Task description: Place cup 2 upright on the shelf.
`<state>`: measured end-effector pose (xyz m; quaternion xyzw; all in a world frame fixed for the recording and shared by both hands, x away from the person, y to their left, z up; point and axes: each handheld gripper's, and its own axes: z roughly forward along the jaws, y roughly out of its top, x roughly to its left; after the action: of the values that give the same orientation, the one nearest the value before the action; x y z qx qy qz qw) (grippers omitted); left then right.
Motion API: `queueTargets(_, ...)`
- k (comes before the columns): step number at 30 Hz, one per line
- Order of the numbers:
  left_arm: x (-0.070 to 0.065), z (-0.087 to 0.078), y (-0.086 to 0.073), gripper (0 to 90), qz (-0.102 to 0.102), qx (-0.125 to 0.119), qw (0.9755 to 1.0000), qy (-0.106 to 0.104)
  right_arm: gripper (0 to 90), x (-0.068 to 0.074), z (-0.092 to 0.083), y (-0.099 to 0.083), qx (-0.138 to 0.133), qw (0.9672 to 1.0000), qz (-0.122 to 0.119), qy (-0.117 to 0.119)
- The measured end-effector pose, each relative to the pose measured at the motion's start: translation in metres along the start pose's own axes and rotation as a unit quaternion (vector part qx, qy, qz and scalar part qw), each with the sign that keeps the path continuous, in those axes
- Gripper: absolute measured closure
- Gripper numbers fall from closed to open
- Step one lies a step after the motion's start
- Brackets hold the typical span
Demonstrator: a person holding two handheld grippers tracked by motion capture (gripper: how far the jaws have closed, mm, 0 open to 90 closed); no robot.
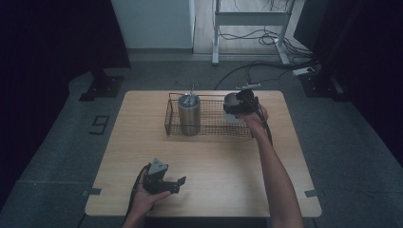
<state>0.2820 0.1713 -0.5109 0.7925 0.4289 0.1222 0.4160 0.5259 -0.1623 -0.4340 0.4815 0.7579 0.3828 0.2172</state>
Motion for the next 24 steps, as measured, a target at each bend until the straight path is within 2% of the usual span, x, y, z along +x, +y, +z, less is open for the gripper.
queueTargets(13, 0.001, 0.000, -0.001, 11.0, -0.001, 0.001, 1.0000, 0.001, 6.5, -0.005, 0.012, -0.007, 0.024, 0.9997, 0.004, -0.008)
queueTargets(17, 0.001, -0.001, -0.001, 11.0, -0.002, 0.002, 1.0000, 0.001, 6.5, -0.007, 0.015, -0.009, 0.028, 0.9995, 0.014, -0.010)
queueTargets(24, 0.001, 0.001, -0.002, 11.0, -0.001, 0.005, 1.0000, 0.001, 6.4, -0.008, 0.018, -0.011, 0.033, 0.9993, 0.015, -0.011)
